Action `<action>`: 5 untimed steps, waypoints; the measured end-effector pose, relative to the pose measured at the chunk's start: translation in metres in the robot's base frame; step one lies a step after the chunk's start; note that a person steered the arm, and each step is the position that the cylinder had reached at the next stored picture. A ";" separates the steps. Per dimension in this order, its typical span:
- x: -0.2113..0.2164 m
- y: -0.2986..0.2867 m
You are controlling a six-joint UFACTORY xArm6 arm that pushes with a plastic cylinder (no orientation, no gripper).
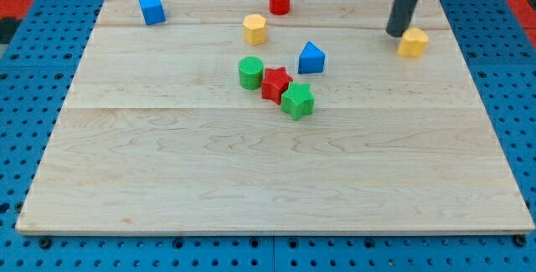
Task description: Place the yellow heart towards the top of the red star
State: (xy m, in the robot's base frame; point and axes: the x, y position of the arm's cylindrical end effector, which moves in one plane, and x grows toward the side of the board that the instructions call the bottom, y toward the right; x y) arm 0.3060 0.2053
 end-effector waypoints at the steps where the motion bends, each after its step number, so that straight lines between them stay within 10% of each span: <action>1: -0.013 0.010; 5: 0.023 -0.036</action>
State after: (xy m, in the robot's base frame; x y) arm 0.3293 0.1689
